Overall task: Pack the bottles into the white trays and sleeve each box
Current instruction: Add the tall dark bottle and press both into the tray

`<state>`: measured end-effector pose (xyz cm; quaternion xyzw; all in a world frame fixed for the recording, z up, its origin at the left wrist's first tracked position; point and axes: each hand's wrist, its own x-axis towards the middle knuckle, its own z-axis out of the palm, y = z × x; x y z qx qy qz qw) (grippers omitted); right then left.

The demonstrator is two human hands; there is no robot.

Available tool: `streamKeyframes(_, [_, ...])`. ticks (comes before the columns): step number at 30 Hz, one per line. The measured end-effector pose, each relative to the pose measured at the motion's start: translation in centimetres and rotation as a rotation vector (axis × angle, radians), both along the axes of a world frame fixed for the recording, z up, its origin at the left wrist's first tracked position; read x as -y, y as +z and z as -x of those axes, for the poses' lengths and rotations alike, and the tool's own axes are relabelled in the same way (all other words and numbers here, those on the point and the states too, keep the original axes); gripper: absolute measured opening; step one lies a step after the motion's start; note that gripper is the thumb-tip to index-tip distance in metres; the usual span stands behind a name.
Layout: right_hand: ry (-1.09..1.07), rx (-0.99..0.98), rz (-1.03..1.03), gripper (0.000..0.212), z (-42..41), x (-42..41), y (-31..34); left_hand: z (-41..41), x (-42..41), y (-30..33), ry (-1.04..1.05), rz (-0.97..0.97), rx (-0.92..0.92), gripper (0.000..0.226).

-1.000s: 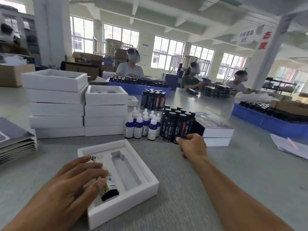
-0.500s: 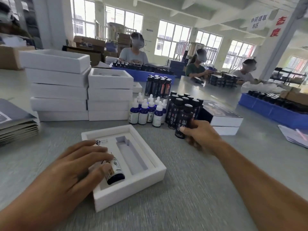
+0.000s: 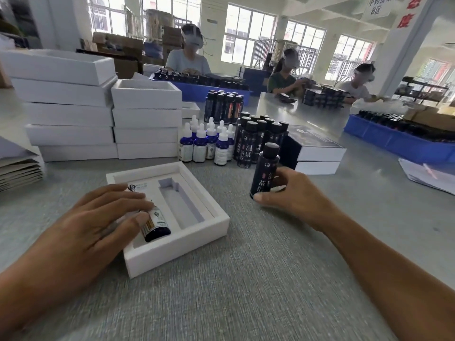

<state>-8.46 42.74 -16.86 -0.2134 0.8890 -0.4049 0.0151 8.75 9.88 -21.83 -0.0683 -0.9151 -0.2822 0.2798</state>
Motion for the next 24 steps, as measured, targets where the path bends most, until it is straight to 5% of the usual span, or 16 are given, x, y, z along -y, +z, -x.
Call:
streamKeyframes(4, [-0.094, -0.195, -0.025, 0.041, -0.4, 0.6, -0.9, 0.0, -0.2, 0.3, 0.0, -0.015, -0.001, 0.039])
streamKeyframes(14, [0.08, -0.169, 0.08, 0.014, -3.5, 3.5, 2.1, -1.2, -1.8, 2.0, 0.059, -0.022, 0.098, 0.041])
streamKeyframes(18, [0.155, -0.267, 0.012, 0.043, -6.2, 7.0, 3.2, -1.3, -1.6, 2.1, 0.048, -0.02, 0.141, 0.039])
streamKeyframes(24, [0.203, -0.43, -0.272, 0.035, -7.9, 10.9, 3.3, -1.3, -1.5, 2.0, 0.048, 0.0, 0.132, 0.052])
